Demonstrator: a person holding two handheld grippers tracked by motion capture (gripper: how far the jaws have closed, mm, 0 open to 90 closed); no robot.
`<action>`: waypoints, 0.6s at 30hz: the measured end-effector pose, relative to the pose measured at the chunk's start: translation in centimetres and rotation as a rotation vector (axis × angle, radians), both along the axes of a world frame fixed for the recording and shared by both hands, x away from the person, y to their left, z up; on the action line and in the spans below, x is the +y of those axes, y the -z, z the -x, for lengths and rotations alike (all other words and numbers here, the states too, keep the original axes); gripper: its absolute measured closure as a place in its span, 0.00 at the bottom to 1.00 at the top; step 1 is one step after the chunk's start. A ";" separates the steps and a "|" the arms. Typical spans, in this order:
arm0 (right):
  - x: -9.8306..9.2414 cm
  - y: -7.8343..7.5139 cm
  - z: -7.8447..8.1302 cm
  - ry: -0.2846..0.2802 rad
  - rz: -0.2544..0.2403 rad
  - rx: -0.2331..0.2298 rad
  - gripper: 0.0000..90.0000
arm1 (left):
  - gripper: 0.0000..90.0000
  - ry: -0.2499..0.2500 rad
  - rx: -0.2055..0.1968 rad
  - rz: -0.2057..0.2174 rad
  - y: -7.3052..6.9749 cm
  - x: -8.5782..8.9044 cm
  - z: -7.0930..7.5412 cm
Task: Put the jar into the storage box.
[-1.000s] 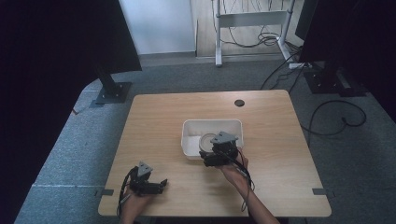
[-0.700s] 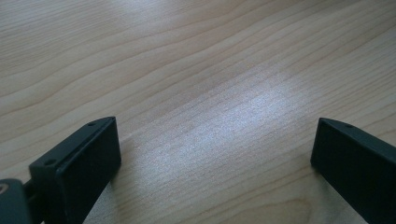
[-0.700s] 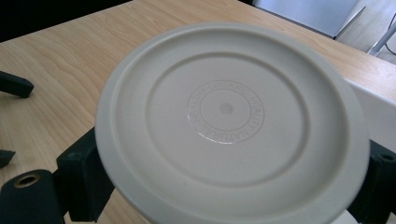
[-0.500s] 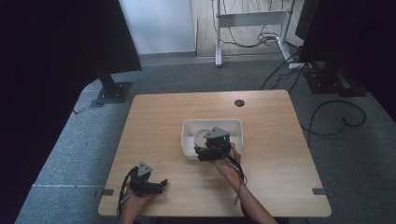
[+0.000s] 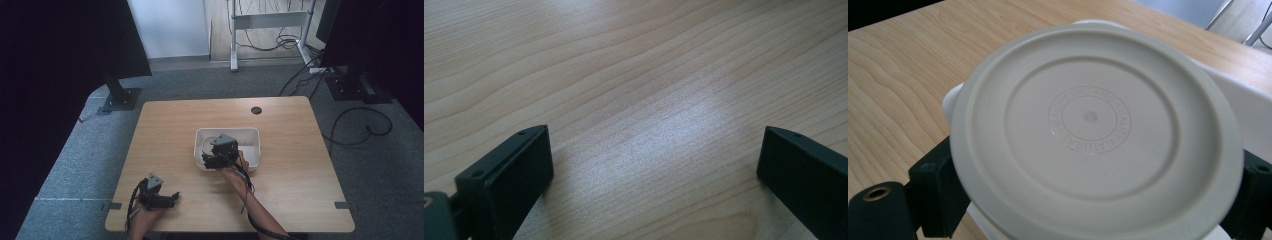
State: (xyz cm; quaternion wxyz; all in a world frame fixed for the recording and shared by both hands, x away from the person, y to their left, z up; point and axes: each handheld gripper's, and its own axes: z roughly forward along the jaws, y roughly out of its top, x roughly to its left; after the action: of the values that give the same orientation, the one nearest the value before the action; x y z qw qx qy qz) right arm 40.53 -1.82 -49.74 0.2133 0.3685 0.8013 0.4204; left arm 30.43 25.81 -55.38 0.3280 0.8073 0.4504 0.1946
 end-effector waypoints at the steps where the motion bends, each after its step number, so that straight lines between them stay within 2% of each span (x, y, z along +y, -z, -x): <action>1: 0.0 0.0 0.0 0.000 0.000 0.000 0.10 | 0.02 0.000 0.000 0.000 0.0 0.0 0.0; 3: 0.3 0.6 -0.2 0.010 0.025 0.000 0.10 | 0.02 0.000 0.000 0.000 0.0 0.0 0.0; 12: 0.3 2.0 -0.7 0.043 0.039 0.044 0.10 | 0.02 0.000 -0.001 0.001 0.0 0.0 0.0; 18: 0.0 2.4 -0.9 0.062 0.008 0.072 0.10 | 0.02 0.001 -0.001 0.001 0.0 0.0 0.0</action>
State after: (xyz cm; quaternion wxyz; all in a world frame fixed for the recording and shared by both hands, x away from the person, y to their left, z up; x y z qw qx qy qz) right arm 41.47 -1.82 -52.11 0.1986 0.4073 0.7982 0.3969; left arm 30.43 25.80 -55.39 0.3286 0.8072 0.4501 0.1946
